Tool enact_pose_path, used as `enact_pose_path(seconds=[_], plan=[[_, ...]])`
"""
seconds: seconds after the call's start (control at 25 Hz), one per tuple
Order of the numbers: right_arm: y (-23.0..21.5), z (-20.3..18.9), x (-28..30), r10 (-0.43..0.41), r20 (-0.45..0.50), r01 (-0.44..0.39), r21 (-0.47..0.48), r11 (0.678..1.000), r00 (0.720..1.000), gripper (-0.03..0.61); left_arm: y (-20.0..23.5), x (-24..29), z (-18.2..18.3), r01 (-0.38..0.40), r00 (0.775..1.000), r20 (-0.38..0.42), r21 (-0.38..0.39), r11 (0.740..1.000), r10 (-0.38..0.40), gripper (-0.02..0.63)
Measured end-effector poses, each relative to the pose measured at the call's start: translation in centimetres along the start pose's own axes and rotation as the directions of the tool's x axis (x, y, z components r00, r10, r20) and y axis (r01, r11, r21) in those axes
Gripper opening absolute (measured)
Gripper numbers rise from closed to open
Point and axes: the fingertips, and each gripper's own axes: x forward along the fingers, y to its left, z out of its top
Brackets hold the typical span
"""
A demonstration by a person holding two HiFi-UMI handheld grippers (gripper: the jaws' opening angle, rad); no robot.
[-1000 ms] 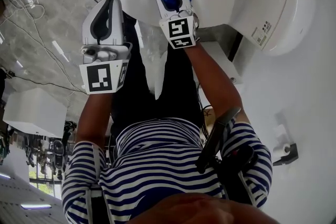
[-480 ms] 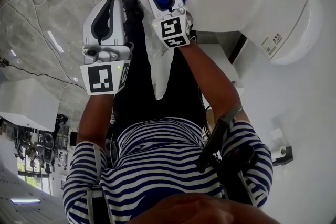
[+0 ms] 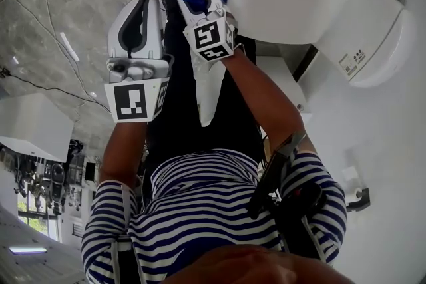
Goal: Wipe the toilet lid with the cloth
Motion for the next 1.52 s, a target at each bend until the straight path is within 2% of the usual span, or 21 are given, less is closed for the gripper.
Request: enact_pose_path(seconds=[0.32, 0.56, 0.8, 1.04, 1.24, 1.52], plan=[[0.8, 0.5, 0.7, 0.001, -0.005, -0.001, 0.001, 1.000, 1.000, 0.112, 1.6, -0.6, -0.1, -0.010, 1.000, 0.003, -0.008, 1.000, 0.010, 0.002], [-1.5, 3.2, -2.7, -0.021, 0.032, 0.021, -0.004, 1.000, 0.999, 0.112, -0.2, -0.4, 1.3, 0.006, 1.000, 0.014, -0.008, 1.000, -0.006, 0.002], [-5.6, 6.2, -9.6, -0.084, 0.090, 0.083, 0.015, 0.996, 0.992, 0.112, -4.6, -0.1, 4.0, 0.039, 0.999, 0.038, 0.000, 0.999, -0.039, 0.002], [-9.3, 7.5, -17.2, -0.147, 0.128, 0.144, 0.031, 0.989, 0.981, 0.114, -10.3, 0.4, 7.0, 0.081, 0.995, 0.056, 0.012, 0.997, -0.081, 0.002], [-12.9, 7.6, -22.6, -0.223, 0.165, 0.217, 0.053, 0.975, 0.961, 0.113, -15.4, 2.0, 8.4, 0.142, 0.987, 0.071, 0.035, 0.989, -0.144, 0.002], [-17.2, 5.0, -27.8, -0.314, 0.184, 0.294, 0.125, 0.947, 0.931, 0.114, -22.0, 3.9, 7.5, 0.215, 0.975, 0.047, 0.053, 0.975, -0.218, 0.002]])
